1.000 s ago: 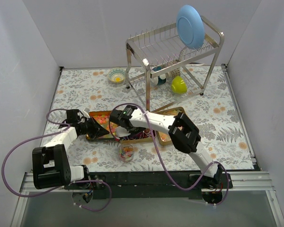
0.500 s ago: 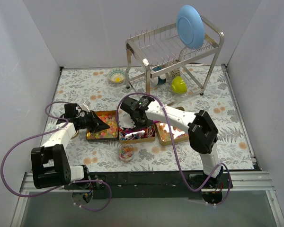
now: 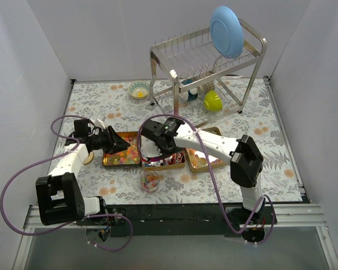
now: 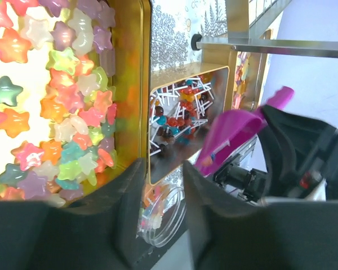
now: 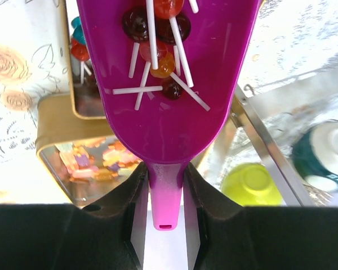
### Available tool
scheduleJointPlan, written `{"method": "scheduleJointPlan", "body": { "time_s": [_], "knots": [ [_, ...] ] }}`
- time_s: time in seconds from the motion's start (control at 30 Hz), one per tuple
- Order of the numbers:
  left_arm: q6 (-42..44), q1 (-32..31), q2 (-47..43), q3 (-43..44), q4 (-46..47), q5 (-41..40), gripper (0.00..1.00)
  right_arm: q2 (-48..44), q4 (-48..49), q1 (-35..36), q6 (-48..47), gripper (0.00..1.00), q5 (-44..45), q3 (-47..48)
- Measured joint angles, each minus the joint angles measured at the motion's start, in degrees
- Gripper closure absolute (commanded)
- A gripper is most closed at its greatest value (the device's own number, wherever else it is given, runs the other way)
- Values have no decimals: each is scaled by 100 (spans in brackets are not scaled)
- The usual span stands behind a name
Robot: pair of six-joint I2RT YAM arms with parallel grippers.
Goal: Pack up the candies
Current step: Scoop the fake candies from the storage box, then place the fake candies in the packing bottle.
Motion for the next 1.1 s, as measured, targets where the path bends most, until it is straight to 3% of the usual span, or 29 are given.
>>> {"method": "scheduleJointPlan", "body": {
  "time_s": [0.07,0.23,0.63,1.1],
  "knots": [
    [11,50,-33,0,-7,-22,54,-87,-66,151,-76,99,157,-2],
    [22,175,-85,44,-15,-136,47,-339,-269,638,-229,99,634,-114],
    [9,439,-289,68,44,-446,46,-341,-796,1530,-249,99,1591,-247],
    [-105,533,-776,-26,223,-450,45,52,-885,1882,-256,99,2579,-247]
  ]
}}
